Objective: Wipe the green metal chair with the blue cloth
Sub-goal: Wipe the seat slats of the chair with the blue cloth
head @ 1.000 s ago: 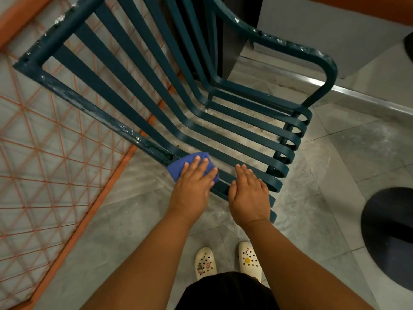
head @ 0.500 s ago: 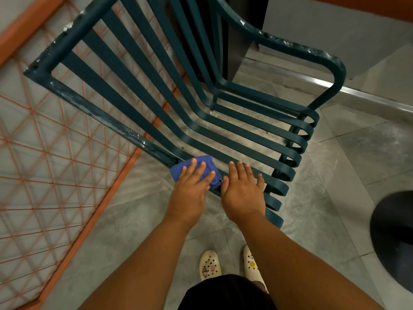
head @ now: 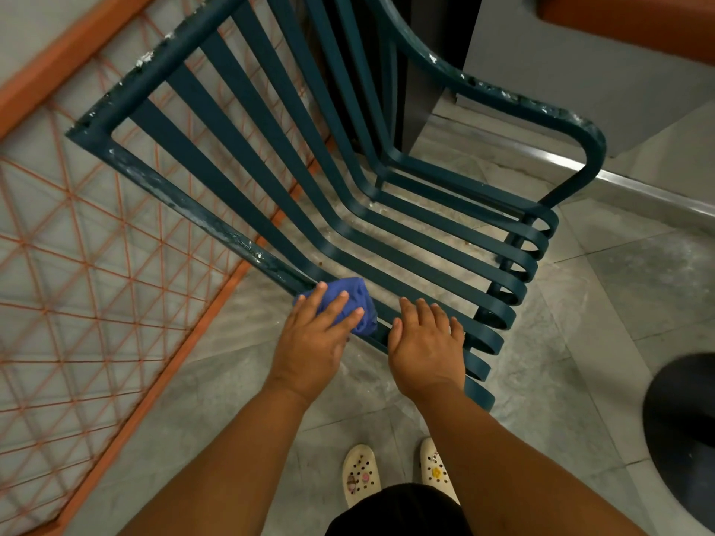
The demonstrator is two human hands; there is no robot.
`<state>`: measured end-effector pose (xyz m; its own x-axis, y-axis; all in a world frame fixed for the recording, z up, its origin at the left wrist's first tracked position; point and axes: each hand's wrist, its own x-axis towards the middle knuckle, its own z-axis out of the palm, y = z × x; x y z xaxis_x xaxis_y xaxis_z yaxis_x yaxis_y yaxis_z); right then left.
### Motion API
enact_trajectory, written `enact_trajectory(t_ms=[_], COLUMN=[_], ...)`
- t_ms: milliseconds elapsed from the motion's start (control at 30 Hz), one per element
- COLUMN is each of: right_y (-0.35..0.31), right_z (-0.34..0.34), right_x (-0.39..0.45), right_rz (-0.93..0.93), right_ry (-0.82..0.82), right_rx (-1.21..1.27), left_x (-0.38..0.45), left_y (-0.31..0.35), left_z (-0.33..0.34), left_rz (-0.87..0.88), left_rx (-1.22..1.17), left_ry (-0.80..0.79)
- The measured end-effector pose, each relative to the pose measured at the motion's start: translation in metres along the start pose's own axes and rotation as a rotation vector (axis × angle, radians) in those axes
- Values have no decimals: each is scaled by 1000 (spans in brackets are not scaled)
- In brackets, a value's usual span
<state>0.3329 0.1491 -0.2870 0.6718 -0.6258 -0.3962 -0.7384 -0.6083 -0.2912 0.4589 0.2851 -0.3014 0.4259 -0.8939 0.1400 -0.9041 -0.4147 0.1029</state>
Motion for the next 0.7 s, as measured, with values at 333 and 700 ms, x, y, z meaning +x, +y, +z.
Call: enact_trajectory(t_ms=[333, 700], right_y=[-1, -2], right_z=[-2, 0], right_x=[0, 2], right_rz=[9, 8], right_ry=[-20, -33], right_rx=[16, 19], left_x=[1, 4], left_y=[-5, -5], left_z=[-6, -6], left_rz=[44, -83], left_rx=[59, 72], left_ry=[-39, -47])
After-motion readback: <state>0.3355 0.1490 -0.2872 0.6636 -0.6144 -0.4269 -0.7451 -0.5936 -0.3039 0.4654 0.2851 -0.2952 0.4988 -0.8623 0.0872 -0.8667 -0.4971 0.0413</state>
